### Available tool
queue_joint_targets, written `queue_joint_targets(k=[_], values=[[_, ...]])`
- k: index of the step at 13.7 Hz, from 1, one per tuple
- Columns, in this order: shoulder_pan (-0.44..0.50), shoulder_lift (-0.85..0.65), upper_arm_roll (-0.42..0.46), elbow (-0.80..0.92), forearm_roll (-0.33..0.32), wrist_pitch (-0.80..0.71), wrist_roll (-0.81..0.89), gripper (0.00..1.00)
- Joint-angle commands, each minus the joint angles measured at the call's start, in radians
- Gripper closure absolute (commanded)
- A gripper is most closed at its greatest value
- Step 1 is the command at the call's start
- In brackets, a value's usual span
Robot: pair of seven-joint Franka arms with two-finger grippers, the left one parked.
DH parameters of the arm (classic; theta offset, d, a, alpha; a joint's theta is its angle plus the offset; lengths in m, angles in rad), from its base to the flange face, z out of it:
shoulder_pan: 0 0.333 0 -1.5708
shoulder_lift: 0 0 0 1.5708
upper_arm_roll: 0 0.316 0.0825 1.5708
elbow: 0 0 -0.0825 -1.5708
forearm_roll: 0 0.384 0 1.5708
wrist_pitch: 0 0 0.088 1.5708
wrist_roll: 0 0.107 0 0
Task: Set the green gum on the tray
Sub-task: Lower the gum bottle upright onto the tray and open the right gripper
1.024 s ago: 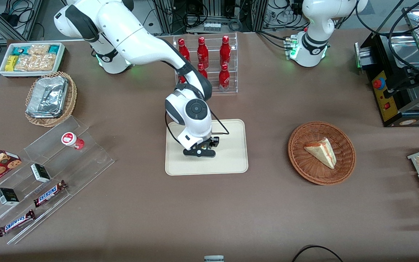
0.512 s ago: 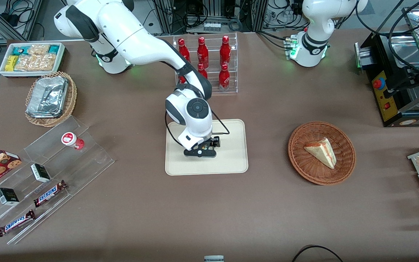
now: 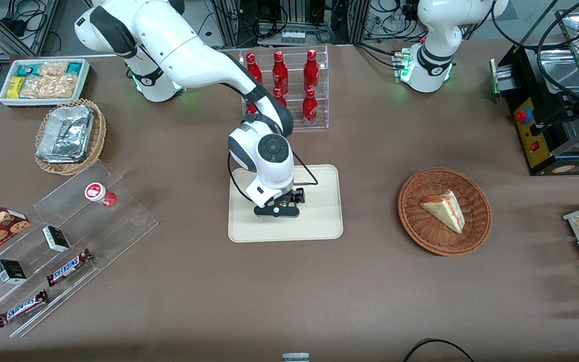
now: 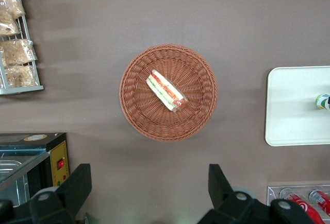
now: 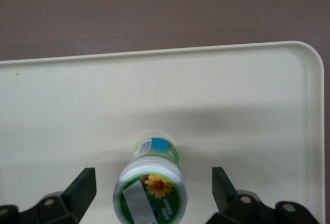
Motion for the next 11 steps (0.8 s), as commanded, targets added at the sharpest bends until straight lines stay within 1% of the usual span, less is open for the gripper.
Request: queue_joint_targets(k=[1, 5, 9, 11], values=[[-0.009, -0.068, 0.000, 0.006, -0.021, -0.100, -0.033, 0.00], [-0.018, -0.158, 0.000, 0.005, -0.013, -0.251, -0.124, 0.00], [-0.075, -0.221, 0.003, 0.005, -0.004, -0.348, -0.230, 0.00], [-0.099, -0.250, -0.001, -0.002, 0.059, -0.370, -0.292, 0.00]])
